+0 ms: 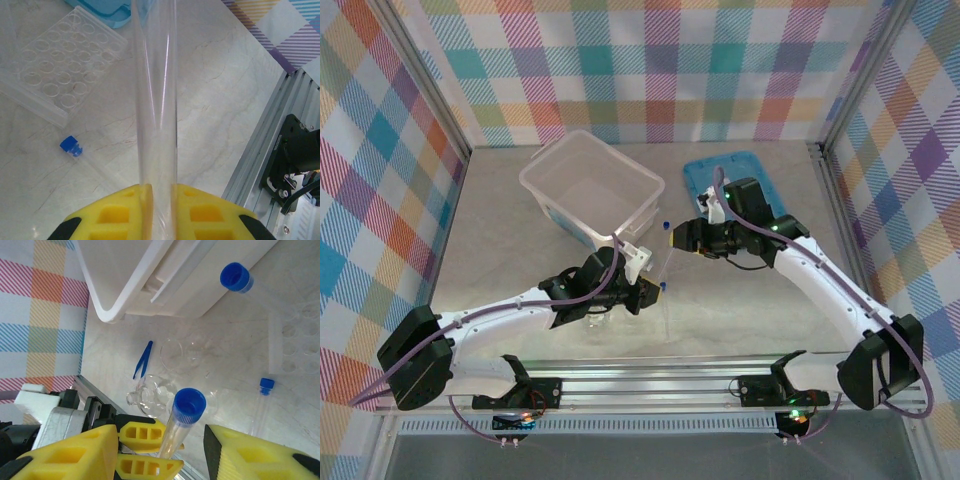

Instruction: Organize the chemistry lab equipment

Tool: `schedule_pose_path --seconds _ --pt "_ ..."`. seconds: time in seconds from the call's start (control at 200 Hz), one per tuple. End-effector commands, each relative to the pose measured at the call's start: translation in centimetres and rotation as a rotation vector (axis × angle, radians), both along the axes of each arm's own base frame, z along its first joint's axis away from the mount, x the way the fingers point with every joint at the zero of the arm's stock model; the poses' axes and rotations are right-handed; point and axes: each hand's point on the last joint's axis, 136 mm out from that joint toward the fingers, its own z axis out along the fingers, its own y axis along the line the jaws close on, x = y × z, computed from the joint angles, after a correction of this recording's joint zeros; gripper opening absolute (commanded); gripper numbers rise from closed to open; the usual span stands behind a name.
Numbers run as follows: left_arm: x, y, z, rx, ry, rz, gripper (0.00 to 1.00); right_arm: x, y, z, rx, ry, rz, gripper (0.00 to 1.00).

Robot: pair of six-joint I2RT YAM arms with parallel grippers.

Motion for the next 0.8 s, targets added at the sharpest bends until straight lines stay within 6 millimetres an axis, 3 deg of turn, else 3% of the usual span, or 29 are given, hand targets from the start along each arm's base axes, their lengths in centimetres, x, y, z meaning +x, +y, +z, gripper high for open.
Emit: schedule_pose_path --seconds 0.0,0.49,0.795 --pt "-0.1 -0.4 2.1 -0.025 -0.052 -0.022 0.05 -0.1 0.4 -0.3 0.025 0.002 0.039 0.49" --pt "-0.7 -0.8 2.3 -0.037 -0.048 -0.046 0.05 0.2 1.6 -2.1 0.082 0.066 0.084 0.46" --pt "-0.8 -0.8 2.2 -0.031 -0.046 -0.049 0.05 0.5 2.0 -2.1 0.116 0.075 0.089 0.34"
